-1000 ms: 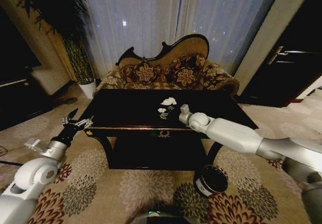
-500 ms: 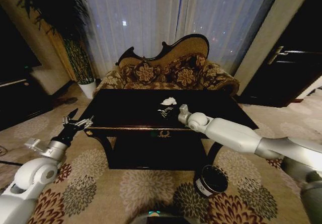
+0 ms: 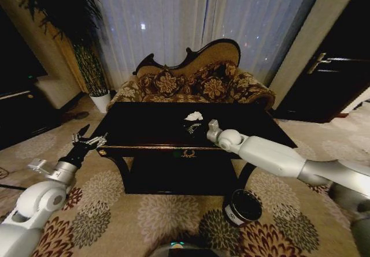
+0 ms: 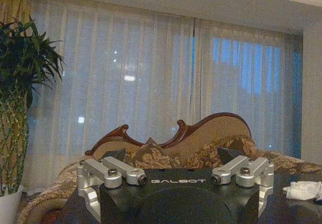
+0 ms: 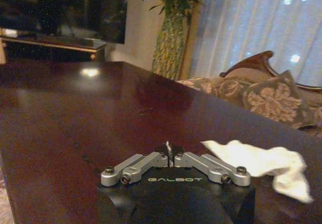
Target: Move to the front of the table and place the trash on the table into the trash bin.
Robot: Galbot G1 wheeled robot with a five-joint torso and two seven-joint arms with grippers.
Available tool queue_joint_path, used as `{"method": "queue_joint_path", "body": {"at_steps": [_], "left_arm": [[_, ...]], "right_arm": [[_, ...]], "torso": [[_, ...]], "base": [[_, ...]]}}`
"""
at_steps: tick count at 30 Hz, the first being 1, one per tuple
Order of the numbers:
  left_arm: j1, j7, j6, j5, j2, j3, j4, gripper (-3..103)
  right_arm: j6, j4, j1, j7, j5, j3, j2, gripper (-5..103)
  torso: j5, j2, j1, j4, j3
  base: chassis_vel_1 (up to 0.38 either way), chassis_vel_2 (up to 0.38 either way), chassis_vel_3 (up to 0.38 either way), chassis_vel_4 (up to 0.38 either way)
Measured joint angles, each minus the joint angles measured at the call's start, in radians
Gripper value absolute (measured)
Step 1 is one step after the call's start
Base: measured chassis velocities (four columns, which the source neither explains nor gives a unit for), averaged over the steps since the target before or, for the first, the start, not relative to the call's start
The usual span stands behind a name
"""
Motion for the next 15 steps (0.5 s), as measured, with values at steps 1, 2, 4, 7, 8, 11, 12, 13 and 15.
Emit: {"method": "queue_joint_path", "body": {"at_steps": [1,2,4,7,8,11,12,13,15], "left_arm": [[0.000,0.000,0.000,0.000,0.000,0.000,0.000,100],[0.000,0.000,0.000,0.000,0.000,0.000,0.000,100],[0.000,0.000,0.000,0.000,0.000,0.000,0.000,100],[0.000,0.000,0.000,0.000,0.000,0.000,0.000,100],[0.000,0.000,0.000,0.000,0.000,0.000,0.000,100],[0.000,0.000,0.000,0.000,0.000,0.000,0.000,100],[0.000,0.000,0.000,0.000,0.000,0.000,0.000,100],[0.000,0.000,0.000,0.000,0.000,0.000,0.000,100],[0.000,0.000,0.000,0.000,0.000,0.000,0.000,100]], "right_arm": [[-0.001,0.013,-0.010,0.003,0.001,0.014,-0.014,1],[-0.002,0.020,-0.015,0.004,0.002,0.021,-0.021,1],[-0.005,0.071,-0.057,0.012,0.003,0.082,-0.077,1],[-0.008,0.102,-0.093,0.014,0.003,0.131,-0.114,1],[-0.008,0.121,-0.120,0.016,0.001,0.168,-0.138,1],[-0.011,0.176,-0.223,0.021,-0.007,0.300,-0.210,1],[-0.011,0.176,-0.223,0.021,-0.007,0.300,-0.210,1],[-0.011,0.189,-0.258,0.023,-0.008,0.345,-0.227,1],[-0.017,0.232,-0.425,0.026,-0.018,0.505,-0.275,1]], "torso": [[0.0001,0.000,0.000,0.0000,0.000],[0.0001,0.000,0.000,-0.0001,0.000],[0.0001,0.000,0.000,-0.0001,0.000],[0.0003,0.000,0.000,-0.0002,0.000],[0.0002,0.000,0.000,-0.0002,0.000],[0.0004,0.000,0.000,-0.0002,0.000],[0.0004,0.000,0.000,-0.0002,0.000],[0.0001,0.000,0.000,-0.0002,0.000],[0.0005,0.000,0.000,-0.0004,0.000]], "base": [[0.000,0.000,0.000,0.000],[0.000,0.000,0.000,0.000],[0.000,0.000,0.000,0.000],[0.000,0.000,0.000,0.000],[0.000,0.000,0.000,0.000],[0.000,0.000,0.000,0.000],[0.000,0.000,0.000,0.000],[0.000,0.000,0.000,0.000],[0.000,0.000,0.000,0.000]]}}
